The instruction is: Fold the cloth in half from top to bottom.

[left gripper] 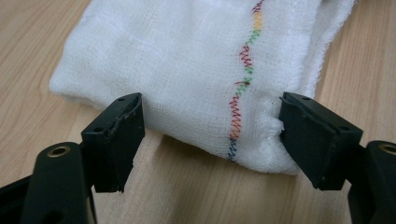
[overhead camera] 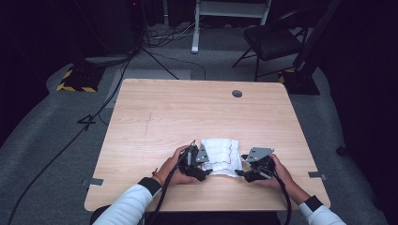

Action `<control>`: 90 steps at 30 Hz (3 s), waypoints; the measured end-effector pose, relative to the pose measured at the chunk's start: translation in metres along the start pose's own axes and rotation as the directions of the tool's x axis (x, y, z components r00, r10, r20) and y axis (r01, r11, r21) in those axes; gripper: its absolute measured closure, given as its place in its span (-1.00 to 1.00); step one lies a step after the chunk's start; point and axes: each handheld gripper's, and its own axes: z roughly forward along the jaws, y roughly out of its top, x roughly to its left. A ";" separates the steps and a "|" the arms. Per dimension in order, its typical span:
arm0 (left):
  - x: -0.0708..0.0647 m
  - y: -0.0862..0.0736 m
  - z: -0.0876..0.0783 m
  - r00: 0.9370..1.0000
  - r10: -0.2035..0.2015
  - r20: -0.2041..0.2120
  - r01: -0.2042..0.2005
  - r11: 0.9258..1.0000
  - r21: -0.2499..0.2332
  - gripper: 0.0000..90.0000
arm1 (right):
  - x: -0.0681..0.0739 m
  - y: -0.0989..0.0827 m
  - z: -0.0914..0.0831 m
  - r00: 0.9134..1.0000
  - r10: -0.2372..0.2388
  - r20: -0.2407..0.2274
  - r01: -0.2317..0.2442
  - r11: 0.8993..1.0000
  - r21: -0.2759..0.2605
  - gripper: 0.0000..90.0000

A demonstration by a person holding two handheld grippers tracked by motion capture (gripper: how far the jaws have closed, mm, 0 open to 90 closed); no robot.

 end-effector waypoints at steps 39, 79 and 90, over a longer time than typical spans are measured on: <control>0.013 -0.049 -0.077 0.982 -0.013 -0.191 0.024 0.998 0.056 -0.56 | -0.027 -0.042 -0.063 0.980 0.106 0.170 -0.098 0.994 -0.053 -0.35; 0.050 -0.164 -0.132 0.919 -0.337 -0.202 0.343 0.939 -0.005 -0.62 | -0.046 -0.141 -0.096 0.886 0.400 0.235 -0.376 0.916 -0.139 -0.41; 0.047 -0.175 -0.136 0.898 -0.392 -0.200 0.391 0.919 -0.048 -0.62 | -0.049 -0.142 -0.095 0.877 0.424 0.225 -0.403 0.905 -0.135 -0.47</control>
